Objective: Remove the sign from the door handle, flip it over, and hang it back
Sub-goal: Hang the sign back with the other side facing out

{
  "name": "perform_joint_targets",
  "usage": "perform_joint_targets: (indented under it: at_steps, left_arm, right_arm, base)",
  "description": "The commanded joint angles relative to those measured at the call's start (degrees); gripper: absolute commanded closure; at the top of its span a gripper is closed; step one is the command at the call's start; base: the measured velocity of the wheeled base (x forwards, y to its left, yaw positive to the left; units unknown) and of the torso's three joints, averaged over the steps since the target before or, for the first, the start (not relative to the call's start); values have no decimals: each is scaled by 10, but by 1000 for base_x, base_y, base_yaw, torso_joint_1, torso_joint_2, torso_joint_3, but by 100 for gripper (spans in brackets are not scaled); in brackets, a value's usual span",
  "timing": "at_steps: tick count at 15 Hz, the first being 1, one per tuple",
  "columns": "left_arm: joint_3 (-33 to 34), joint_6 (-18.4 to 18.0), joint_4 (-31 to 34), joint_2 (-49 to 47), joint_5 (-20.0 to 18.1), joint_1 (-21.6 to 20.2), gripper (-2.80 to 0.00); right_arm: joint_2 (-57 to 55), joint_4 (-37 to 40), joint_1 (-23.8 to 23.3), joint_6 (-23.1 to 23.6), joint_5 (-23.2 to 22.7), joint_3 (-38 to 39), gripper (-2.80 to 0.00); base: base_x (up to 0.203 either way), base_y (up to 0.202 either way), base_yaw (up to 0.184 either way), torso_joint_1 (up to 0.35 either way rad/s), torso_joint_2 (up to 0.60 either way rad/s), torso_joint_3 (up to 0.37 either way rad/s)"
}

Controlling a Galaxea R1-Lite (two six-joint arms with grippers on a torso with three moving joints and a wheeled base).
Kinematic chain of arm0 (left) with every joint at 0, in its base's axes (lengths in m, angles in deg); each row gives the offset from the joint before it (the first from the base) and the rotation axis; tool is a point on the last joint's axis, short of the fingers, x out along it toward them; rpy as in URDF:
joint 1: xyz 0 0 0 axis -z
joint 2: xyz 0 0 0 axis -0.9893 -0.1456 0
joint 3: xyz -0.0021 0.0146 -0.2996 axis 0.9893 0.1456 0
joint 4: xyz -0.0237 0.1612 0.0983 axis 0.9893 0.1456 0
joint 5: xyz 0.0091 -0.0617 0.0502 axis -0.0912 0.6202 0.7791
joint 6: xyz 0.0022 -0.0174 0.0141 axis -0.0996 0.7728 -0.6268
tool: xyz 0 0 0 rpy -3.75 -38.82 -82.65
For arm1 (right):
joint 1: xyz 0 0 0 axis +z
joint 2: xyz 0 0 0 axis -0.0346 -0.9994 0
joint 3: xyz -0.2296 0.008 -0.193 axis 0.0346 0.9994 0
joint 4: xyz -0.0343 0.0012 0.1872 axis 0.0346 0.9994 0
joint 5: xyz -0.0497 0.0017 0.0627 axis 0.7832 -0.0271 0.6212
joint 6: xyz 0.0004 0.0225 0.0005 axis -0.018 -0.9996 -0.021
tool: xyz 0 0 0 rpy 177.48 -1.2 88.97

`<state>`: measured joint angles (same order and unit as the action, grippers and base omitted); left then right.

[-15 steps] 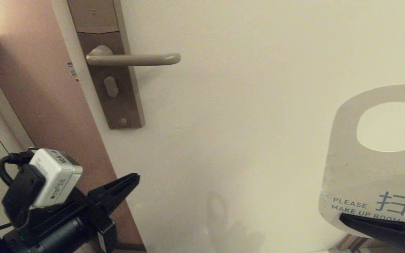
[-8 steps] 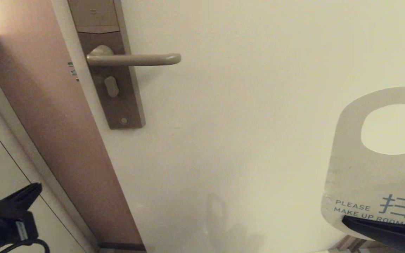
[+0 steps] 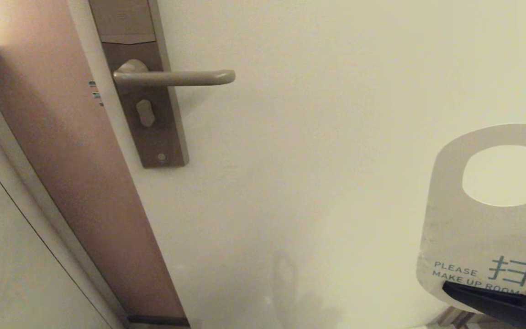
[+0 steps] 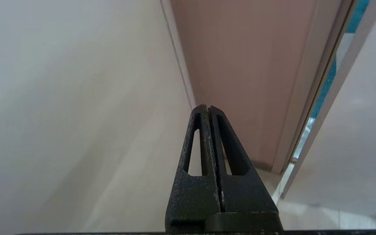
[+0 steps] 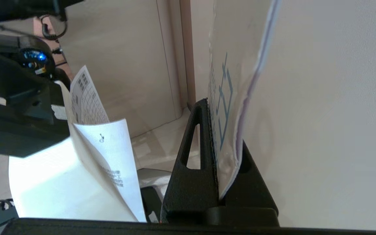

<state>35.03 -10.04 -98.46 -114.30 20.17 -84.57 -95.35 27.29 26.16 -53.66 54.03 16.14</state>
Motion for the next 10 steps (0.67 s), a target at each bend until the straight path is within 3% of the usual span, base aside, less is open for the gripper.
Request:
perform_joint_targets:
  at_steps: [1, 3, 8, 10]
  left_arm:
    - [4, 0, 53, 96, 1, -4, 0]
    - [15, 0, 79, 116, -13, -4, 0]
    - [32, 0, 51, 158, -159, 13, 0]
    - [33, -3, 68, 209, -190, 20, 0]
  right_arm:
    - [5, -1, 0, 0, -2, 6, 0]
    - [15, -1, 1, 0, -1, 11, 0]
    - [27, -1, 1, 1, -1, 16, 0]
    - [35, 0, 0, 1, 0, 19, 0]
  base:
    - [0, 0, 0, 0, 0, 0]
    - [0, 0, 0, 0, 0, 0]
    - [0, 0, 0, 0, 0, 0]
    - [0, 0, 0, 0, 0, 0]
